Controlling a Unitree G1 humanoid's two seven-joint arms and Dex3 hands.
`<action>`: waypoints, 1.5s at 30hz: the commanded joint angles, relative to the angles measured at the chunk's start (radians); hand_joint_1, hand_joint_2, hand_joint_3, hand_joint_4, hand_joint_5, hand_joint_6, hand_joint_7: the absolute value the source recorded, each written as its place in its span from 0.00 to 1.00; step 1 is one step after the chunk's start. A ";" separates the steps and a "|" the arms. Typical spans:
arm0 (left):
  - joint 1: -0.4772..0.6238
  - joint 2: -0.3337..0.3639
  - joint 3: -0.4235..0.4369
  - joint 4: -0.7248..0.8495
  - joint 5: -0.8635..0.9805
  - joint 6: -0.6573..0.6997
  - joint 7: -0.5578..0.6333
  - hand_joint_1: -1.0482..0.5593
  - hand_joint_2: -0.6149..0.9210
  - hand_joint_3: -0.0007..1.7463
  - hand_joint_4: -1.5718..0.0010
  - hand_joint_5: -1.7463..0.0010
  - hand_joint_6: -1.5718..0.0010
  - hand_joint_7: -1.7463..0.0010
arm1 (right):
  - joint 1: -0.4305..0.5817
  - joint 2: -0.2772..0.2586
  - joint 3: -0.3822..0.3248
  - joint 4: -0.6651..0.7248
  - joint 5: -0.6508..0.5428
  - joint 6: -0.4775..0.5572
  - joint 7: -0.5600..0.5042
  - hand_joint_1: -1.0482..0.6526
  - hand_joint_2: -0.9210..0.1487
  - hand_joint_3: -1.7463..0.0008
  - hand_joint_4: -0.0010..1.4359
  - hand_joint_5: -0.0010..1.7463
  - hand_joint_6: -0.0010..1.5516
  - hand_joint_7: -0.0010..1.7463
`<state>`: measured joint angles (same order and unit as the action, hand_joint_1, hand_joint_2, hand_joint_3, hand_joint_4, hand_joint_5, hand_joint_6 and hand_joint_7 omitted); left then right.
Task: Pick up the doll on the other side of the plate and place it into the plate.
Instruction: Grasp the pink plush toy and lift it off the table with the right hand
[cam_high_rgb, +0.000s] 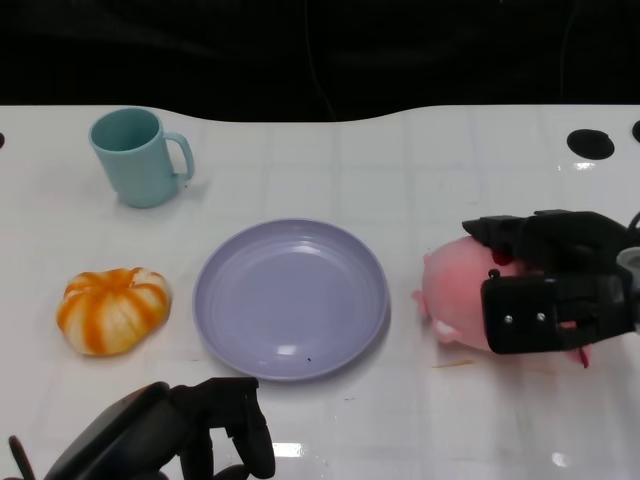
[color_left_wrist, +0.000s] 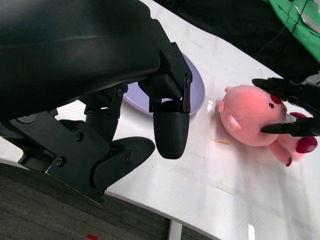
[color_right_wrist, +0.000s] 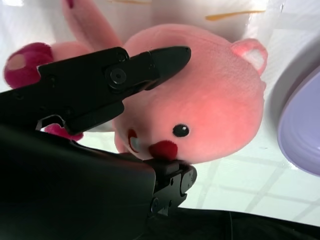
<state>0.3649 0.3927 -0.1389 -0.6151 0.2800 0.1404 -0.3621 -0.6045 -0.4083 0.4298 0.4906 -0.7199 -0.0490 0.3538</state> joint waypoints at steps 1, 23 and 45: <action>0.002 0.012 -0.001 -0.016 0.006 0.004 -0.008 0.55 0.79 0.60 0.59 0.04 0.59 0.21 | -0.048 0.028 0.028 0.118 -0.004 -0.022 -0.037 0.09 0.00 0.94 0.03 0.12 0.08 0.01; -0.007 0.012 -0.007 -0.027 0.011 0.017 -0.004 0.55 0.79 0.58 0.59 0.03 0.59 0.21 | -0.144 0.139 0.046 0.449 0.060 -0.105 -0.296 0.46 0.00 0.87 0.53 0.83 0.76 0.22; -0.016 0.012 0.000 0.043 0.003 -0.054 0.005 0.56 0.79 0.59 0.58 0.04 0.59 0.20 | -0.105 0.118 -0.030 0.395 0.098 -0.332 -0.688 0.51 0.51 0.25 0.67 1.00 0.48 1.00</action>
<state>0.3479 0.3944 -0.1482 -0.5785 0.2809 0.0977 -0.3617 -0.7144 -0.2689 0.4204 0.8920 -0.6379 -0.3666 -0.3112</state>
